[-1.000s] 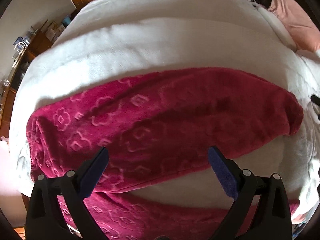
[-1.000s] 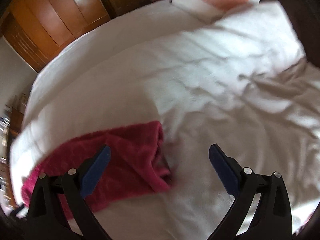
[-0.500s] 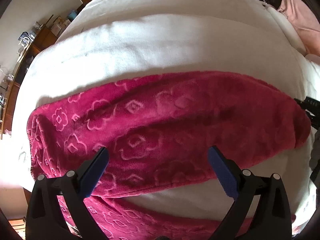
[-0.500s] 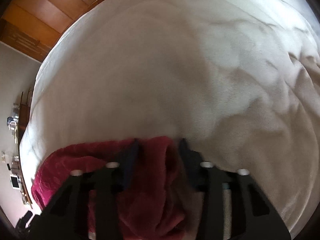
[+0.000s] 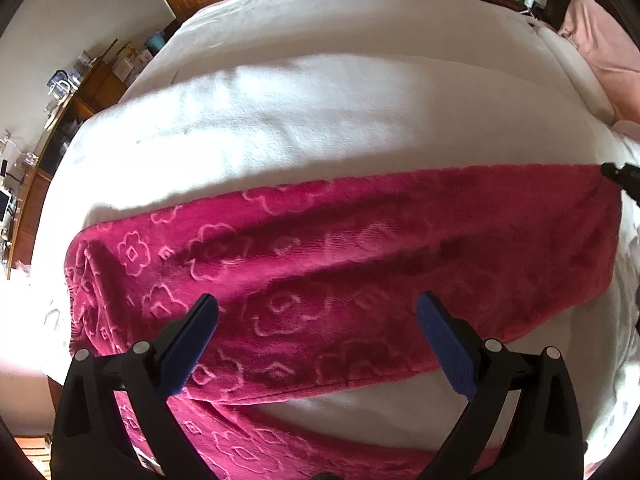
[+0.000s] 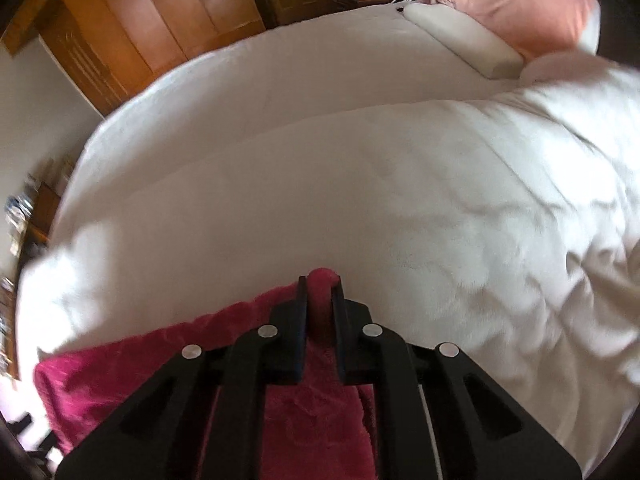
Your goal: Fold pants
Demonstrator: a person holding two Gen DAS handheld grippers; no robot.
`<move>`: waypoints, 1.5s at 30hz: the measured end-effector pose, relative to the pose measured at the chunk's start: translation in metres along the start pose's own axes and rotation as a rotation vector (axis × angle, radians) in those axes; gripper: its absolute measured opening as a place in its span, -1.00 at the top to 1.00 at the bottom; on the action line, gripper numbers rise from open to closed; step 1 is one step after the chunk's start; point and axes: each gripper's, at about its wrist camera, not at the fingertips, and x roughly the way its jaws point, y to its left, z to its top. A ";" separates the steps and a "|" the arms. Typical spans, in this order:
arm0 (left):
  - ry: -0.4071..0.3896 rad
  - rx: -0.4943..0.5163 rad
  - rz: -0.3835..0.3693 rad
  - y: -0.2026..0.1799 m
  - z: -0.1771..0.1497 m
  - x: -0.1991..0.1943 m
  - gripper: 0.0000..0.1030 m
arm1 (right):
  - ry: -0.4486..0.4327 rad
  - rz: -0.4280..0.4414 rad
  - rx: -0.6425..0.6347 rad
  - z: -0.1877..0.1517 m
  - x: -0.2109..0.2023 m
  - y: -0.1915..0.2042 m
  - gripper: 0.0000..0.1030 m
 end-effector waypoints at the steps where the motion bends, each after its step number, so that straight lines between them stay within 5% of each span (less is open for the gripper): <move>1: -0.001 -0.004 0.002 0.001 0.000 -0.001 -0.91 | 0.009 -0.022 -0.017 0.000 0.011 0.005 0.80; 7: -0.014 -0.023 0.020 0.010 -0.001 -0.006 -0.91 | 0.029 -0.090 -0.092 -0.008 0.038 0.006 0.72; 10: -0.018 -0.036 0.028 0.015 0.000 -0.008 -0.91 | 0.015 -0.122 -0.116 -0.011 0.035 0.011 0.24; 12: -0.021 -0.042 0.030 0.016 0.000 -0.009 -0.91 | -0.015 -0.142 -0.118 -0.013 0.024 0.010 0.10; 26: -0.076 -0.045 0.035 0.024 -0.009 -0.031 -0.91 | -0.110 -0.180 -0.158 -0.064 -0.040 0.037 -0.03; 37: -0.093 -0.078 0.033 0.078 -0.031 -0.026 -0.91 | -0.008 -0.052 -0.286 -0.151 -0.044 0.154 -0.04; 45: -0.077 -0.153 0.063 0.195 -0.044 0.005 -0.91 | 0.048 0.034 -0.358 -0.204 -0.033 0.286 -0.16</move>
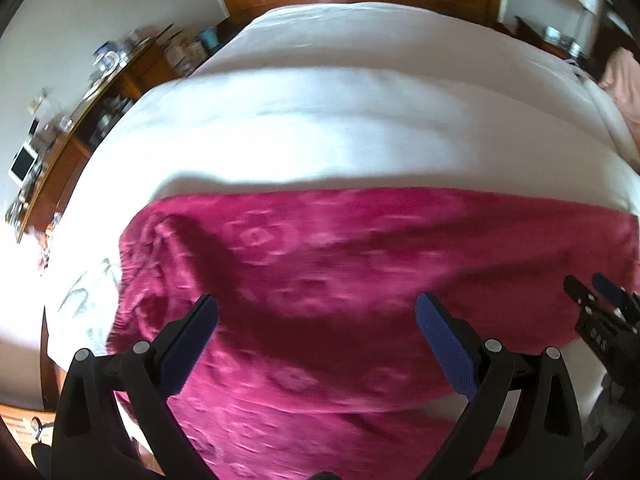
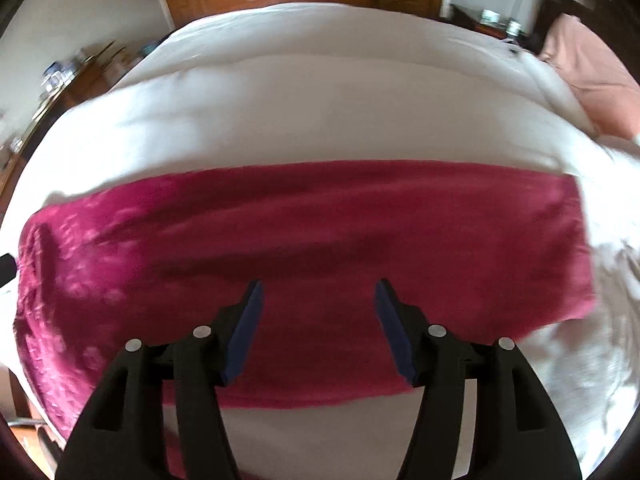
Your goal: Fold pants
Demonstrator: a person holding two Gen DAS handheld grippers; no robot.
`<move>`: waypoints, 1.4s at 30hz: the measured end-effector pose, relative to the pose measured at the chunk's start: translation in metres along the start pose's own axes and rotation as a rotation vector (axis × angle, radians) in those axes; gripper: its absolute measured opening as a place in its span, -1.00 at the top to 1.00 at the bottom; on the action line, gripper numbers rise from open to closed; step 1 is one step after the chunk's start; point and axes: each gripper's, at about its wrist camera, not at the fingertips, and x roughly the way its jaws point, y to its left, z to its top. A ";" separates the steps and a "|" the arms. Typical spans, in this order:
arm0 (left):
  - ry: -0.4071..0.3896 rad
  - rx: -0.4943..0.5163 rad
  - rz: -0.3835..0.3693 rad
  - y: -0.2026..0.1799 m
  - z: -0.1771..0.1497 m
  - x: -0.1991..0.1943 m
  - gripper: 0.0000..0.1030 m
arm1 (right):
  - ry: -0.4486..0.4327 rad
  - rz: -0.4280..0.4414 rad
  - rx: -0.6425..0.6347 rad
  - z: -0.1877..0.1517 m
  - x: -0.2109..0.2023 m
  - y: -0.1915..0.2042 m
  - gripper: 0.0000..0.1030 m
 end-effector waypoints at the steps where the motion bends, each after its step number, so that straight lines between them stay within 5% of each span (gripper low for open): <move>1: 0.003 -0.013 0.009 0.016 0.001 0.006 -0.91 | 0.004 0.011 -0.014 0.000 0.004 0.019 -0.16; 11: 0.033 -0.100 0.087 0.165 0.004 0.085 -0.91 | 0.036 0.133 -0.149 -0.001 0.033 0.210 -0.16; 16: 0.045 -0.158 0.051 0.215 0.013 0.126 -0.91 | 0.053 0.143 -0.179 0.004 0.040 0.252 -0.17; 21: 0.055 -0.224 0.039 0.262 0.022 0.165 -0.91 | 0.091 0.129 -0.191 0.004 0.049 0.261 -0.17; 26: 0.132 -0.280 -0.121 0.284 0.025 0.208 -0.89 | 0.116 0.112 -0.186 0.001 0.058 0.264 -0.17; 29: 0.141 -0.283 -0.167 0.289 0.028 0.217 -0.55 | 0.123 0.105 -0.180 0.000 0.058 0.265 -0.17; 31: 0.138 -0.297 -0.200 0.295 0.032 0.216 0.04 | 0.122 0.098 -0.177 -0.001 0.057 0.265 -0.17; 33: 0.118 -0.345 -0.271 0.309 0.038 0.211 0.32 | 0.119 0.089 -0.173 0.000 0.054 0.261 -0.17; 38: 0.110 -0.294 -0.267 0.312 0.047 0.213 0.34 | 0.114 0.063 -0.150 -0.002 0.051 0.249 -0.17; 42: 0.112 -0.257 -0.244 0.311 0.043 0.214 0.00 | 0.117 0.049 -0.140 -0.009 0.045 0.237 -0.17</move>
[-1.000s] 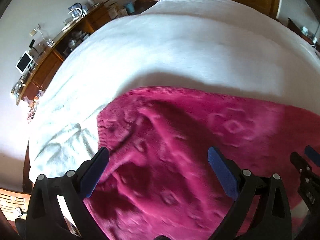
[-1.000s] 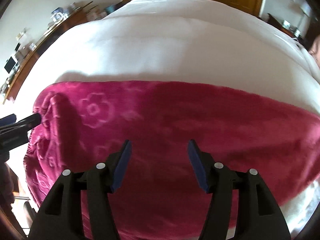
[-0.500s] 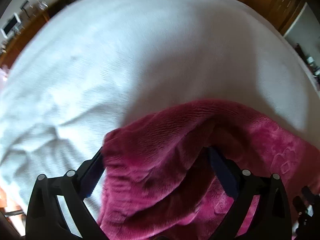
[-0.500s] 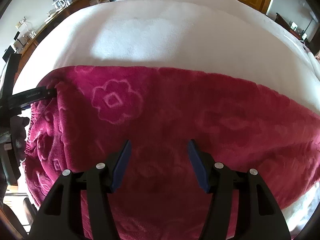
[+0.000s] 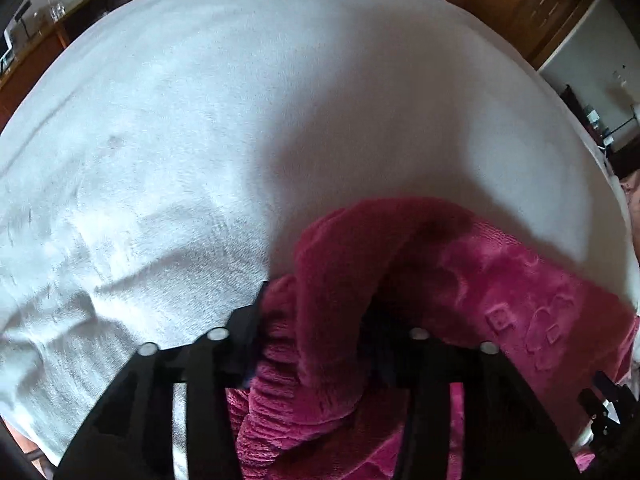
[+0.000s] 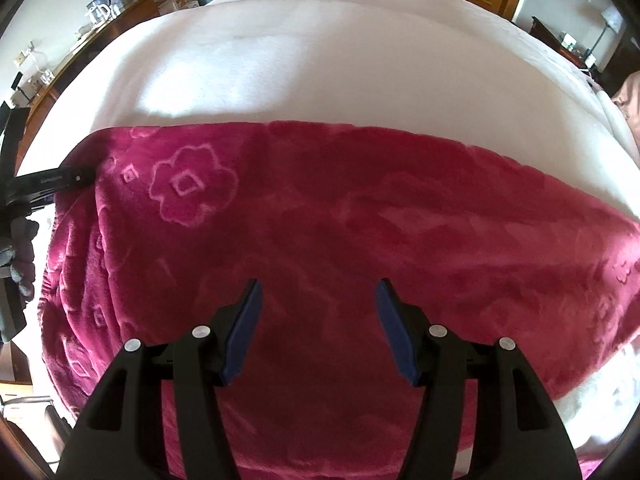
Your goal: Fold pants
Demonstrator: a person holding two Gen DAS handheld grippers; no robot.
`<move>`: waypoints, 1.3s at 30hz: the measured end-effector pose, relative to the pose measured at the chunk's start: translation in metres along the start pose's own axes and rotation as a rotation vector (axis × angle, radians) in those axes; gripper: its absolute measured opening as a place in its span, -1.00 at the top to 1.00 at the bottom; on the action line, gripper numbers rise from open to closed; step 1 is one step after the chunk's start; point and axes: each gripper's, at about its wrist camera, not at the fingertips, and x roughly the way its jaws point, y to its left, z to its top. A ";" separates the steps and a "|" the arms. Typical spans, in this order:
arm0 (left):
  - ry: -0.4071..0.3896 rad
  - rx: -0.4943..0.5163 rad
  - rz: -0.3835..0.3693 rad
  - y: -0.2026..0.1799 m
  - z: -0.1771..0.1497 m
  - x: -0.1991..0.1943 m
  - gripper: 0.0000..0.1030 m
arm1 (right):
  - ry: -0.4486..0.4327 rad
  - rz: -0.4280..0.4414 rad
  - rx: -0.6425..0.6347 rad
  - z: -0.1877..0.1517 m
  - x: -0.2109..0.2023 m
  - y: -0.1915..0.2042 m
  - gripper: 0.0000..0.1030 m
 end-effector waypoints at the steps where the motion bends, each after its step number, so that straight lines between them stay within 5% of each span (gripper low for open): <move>1: -0.002 -0.011 -0.005 0.003 0.000 -0.005 -0.17 | -0.002 -0.005 0.007 -0.003 -0.003 -0.005 -0.17; 6: -0.071 -0.076 -0.023 0.015 0.003 -0.036 -0.58 | -0.002 -0.032 0.051 -0.011 -0.014 -0.032 -0.17; 13: -0.064 -0.079 -0.016 -0.004 0.009 -0.053 -0.58 | -0.022 -0.090 0.235 -0.011 -0.035 -0.124 -0.17; 23: 0.031 0.044 0.086 -0.076 0.023 -0.020 -0.58 | -0.007 -0.255 0.650 0.008 -0.057 -0.348 -0.17; 27: 0.062 0.014 0.110 -0.088 0.027 -0.017 -0.58 | 0.008 -0.282 0.761 0.015 -0.054 -0.415 -0.17; 39: 0.147 -0.117 0.125 -0.093 0.022 -0.029 -0.58 | 0.081 -0.288 0.960 0.033 -0.006 -0.518 -0.17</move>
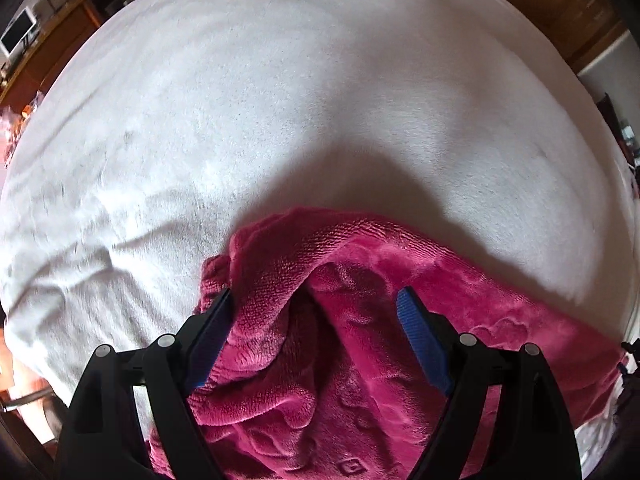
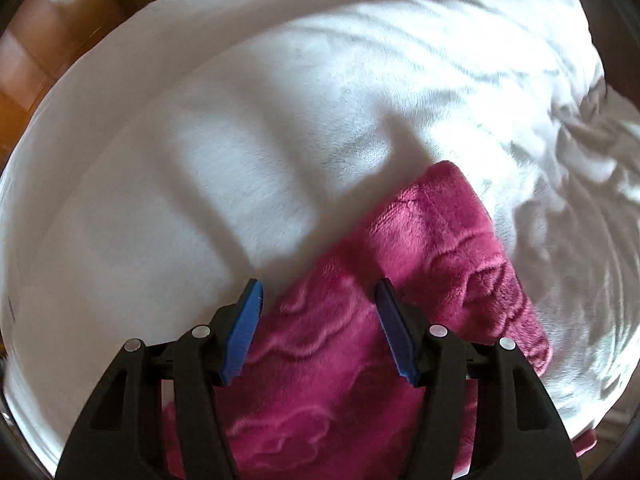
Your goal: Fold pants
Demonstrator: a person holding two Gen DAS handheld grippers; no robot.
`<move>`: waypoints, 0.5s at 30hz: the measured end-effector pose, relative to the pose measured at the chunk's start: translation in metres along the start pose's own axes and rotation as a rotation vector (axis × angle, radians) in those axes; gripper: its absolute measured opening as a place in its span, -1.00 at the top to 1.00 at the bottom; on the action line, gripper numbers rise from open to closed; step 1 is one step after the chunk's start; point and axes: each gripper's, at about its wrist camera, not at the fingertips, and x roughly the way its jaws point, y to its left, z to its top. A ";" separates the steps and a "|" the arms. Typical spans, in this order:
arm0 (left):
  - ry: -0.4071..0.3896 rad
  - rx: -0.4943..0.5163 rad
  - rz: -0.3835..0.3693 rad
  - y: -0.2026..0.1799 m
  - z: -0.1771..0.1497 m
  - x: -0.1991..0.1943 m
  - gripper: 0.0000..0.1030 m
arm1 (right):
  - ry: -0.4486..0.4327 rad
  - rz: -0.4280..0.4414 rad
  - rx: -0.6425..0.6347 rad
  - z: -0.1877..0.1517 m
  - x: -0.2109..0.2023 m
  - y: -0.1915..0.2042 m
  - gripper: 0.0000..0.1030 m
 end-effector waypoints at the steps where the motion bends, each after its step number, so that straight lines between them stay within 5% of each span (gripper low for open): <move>1: 0.003 -0.004 0.000 0.006 0.001 0.005 -0.58 | 0.019 -0.010 -0.001 0.004 0.005 0.001 -0.17; 7: 0.049 -0.043 -0.002 0.013 0.002 0.014 -0.58 | 0.040 -0.077 -0.053 0.007 0.014 0.011 -0.11; 8: 0.051 -0.052 -0.009 0.013 0.001 0.013 -0.58 | 0.035 -0.092 -0.074 0.006 0.013 0.013 -0.02; 10: 0.057 -0.067 -0.024 0.016 0.001 0.012 -0.58 | 0.025 -0.135 -0.119 -0.004 0.008 0.020 0.47; 15: 0.074 -0.152 -0.054 0.035 0.001 0.009 -0.58 | 0.001 -0.099 -0.122 -0.030 -0.010 0.009 0.78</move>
